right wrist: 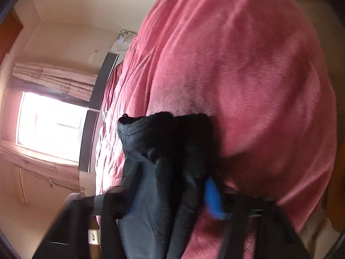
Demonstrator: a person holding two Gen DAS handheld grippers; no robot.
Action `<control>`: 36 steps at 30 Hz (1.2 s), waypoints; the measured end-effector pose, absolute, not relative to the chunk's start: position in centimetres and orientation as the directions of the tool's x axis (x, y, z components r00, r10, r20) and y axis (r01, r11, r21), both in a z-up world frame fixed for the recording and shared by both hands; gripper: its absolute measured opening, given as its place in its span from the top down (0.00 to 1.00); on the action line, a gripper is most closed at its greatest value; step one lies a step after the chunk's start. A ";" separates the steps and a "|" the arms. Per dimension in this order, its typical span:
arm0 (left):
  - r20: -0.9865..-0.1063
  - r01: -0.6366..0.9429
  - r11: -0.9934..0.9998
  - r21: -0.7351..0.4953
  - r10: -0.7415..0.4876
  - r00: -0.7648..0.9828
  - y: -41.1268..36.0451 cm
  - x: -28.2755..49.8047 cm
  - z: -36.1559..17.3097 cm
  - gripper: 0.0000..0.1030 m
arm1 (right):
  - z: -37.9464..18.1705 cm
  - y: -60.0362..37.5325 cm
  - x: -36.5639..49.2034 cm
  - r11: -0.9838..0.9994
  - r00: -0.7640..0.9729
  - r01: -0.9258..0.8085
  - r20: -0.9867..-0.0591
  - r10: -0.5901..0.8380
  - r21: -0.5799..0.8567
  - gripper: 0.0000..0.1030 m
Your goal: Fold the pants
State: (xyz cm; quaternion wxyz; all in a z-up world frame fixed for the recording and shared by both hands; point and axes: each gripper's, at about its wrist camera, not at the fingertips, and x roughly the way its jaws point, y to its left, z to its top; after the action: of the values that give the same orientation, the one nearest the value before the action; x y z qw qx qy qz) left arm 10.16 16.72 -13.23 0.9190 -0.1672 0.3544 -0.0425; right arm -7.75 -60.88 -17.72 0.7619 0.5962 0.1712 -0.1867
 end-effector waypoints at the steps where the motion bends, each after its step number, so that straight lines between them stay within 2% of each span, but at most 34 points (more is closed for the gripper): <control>1: -0.638 -0.042 0.940 -0.338 -0.196 0.744 16.8 10.1 -13.3 0.54 | -17.2 -60.6 -7.3 0.249 0.865 0.497 -0.496 -0.070 0.831 0.83; 3: -0.630 -0.043 0.935 -0.351 -0.202 0.750 17.0 10.0 -13.1 0.54 | -15.2 -59.9 -6.9 0.319 0.853 0.515 -0.514 -0.096 0.795 0.84; 7: -0.608 -0.072 0.929 -0.364 -0.178 0.774 17.5 9.5 -12.3 0.54 | -10.7 -57.7 -6.2 0.434 0.865 0.489 -0.485 -0.128 0.757 0.85; 9: -0.578 -0.087 0.923 -0.375 -0.159 0.800 18.1 8.8 -11.7 0.52 | -8.2 -56.0 -5.5 0.509 0.875 0.463 -0.465 -0.134 0.726 0.85; 12: -0.545 -0.120 0.905 -0.408 -0.136 0.828 19.4 8.1 -11.2 0.44 | -4.7 -52.0 -4.1 0.629 0.886 0.421 -0.446 -0.130 0.653 0.85; 22: -0.552 -0.210 0.852 -0.480 -0.106 0.827 21.8 8.3 -12.3 0.44 | 3.7 -35.4 -1.0 0.928 0.934 0.120 -0.358 0.015 0.352 0.85; 27: -0.554 -0.211 0.854 -0.476 -0.104 0.826 21.8 8.4 -12.5 0.44 | 2.6 -27.8 0.6 0.983 0.915 -0.051 -0.386 0.117 0.177 0.85; 31: -0.552 -0.211 0.852 -0.479 -0.106 0.827 21.7 8.3 -12.5 0.44 | -1.2 -23.0 0.5 0.970 0.851 -0.216 -0.465 0.245 0.115 0.85; 36: -0.555 -0.210 0.854 -0.476 -0.107 0.825 21.7 8.4 -12.5 0.44 | -6.9 -18.4 1.6 0.929 0.740 -0.369 -0.599 0.306 0.019 0.85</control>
State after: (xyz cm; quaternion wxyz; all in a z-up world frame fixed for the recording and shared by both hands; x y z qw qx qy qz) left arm 8.38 21.70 -12.54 0.9167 -0.2687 0.2943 0.0281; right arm 1.59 -18.42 -6.87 0.9315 -0.0506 0.3115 0.1811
